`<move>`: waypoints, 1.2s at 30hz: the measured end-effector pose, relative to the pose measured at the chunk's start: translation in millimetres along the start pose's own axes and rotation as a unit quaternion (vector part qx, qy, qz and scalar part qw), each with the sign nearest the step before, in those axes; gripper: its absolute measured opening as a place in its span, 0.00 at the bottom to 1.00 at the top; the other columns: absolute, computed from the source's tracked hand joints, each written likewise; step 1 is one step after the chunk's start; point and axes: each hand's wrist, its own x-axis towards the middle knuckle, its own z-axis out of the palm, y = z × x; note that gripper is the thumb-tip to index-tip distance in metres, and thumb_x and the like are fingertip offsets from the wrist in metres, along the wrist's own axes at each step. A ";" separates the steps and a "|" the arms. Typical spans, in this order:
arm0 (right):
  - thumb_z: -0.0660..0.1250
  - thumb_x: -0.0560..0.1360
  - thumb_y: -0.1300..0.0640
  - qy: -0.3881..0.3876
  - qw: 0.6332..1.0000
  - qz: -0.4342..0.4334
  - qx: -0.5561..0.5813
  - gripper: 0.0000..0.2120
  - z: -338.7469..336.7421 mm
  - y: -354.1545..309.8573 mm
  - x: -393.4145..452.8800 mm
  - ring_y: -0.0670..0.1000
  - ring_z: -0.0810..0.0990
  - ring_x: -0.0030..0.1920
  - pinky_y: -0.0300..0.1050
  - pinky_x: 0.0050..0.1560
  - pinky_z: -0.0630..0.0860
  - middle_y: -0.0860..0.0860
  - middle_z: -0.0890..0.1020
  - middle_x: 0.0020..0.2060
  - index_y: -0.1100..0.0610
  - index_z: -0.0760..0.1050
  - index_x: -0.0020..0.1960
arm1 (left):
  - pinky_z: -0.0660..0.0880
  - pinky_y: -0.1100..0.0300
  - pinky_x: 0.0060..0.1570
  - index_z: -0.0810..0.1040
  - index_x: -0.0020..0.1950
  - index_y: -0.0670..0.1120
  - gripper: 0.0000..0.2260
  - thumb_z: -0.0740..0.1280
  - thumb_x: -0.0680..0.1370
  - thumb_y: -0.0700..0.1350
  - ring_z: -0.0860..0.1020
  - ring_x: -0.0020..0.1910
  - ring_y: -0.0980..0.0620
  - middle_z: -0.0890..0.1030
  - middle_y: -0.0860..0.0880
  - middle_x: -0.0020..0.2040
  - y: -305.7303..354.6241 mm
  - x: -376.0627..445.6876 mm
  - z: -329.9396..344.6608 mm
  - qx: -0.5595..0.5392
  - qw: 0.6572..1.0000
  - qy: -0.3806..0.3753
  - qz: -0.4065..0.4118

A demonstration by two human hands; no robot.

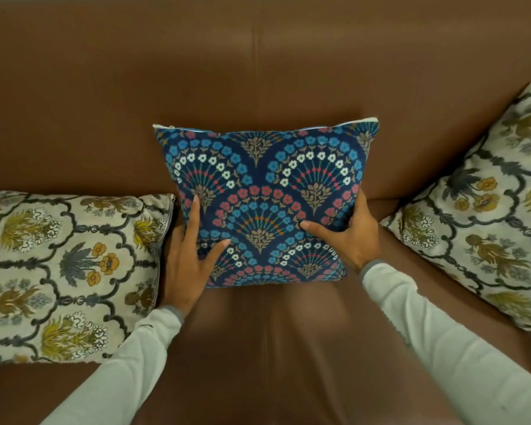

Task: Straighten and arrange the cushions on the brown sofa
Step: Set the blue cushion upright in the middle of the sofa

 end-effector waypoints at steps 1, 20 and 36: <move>0.84 0.59 0.35 -0.009 1.000 -0.003 -0.008 0.58 1.1 -1.0 0.4 0.33 0.78 0.61 0.46 0.68 0.79 0.29 0.75 0.63 0.47 0.61 0.82 | 0.68 0.54 0.72 0.50 0.88 0.60 0.42 0.65 0.79 0.67 0.71 0.73 0.48 0.73 0.41 0.76 0.5 -0.7 -1.1 0.006 1.000 0.005 -0.001; 0.51 0.83 0.29 0.059 0.812 -0.304 -0.494 0.43 28.9 -53.6 31.3 0.66 0.57 0.85 0.71 0.83 0.53 0.66 0.58 0.85 0.58 0.57 0.87 | 0.63 0.33 0.80 0.61 0.86 0.41 0.35 0.56 0.88 0.64 0.62 0.85 0.35 0.62 0.35 0.86 51.9 59.4 -19.2 0.383 0.901 0.056 0.195; 0.70 0.75 0.31 -0.252 0.914 -0.083 -0.308 0.54 328.7 -130.3 -56.4 0.65 0.71 0.77 0.63 0.73 0.73 0.60 0.67 0.81 0.55 0.49 0.87 | 0.74 0.35 0.69 0.64 0.85 0.43 0.36 0.68 0.83 0.60 0.72 0.73 0.29 0.69 0.33 0.78 -223.1 -1.2 -266.5 0.230 0.939 0.017 -0.255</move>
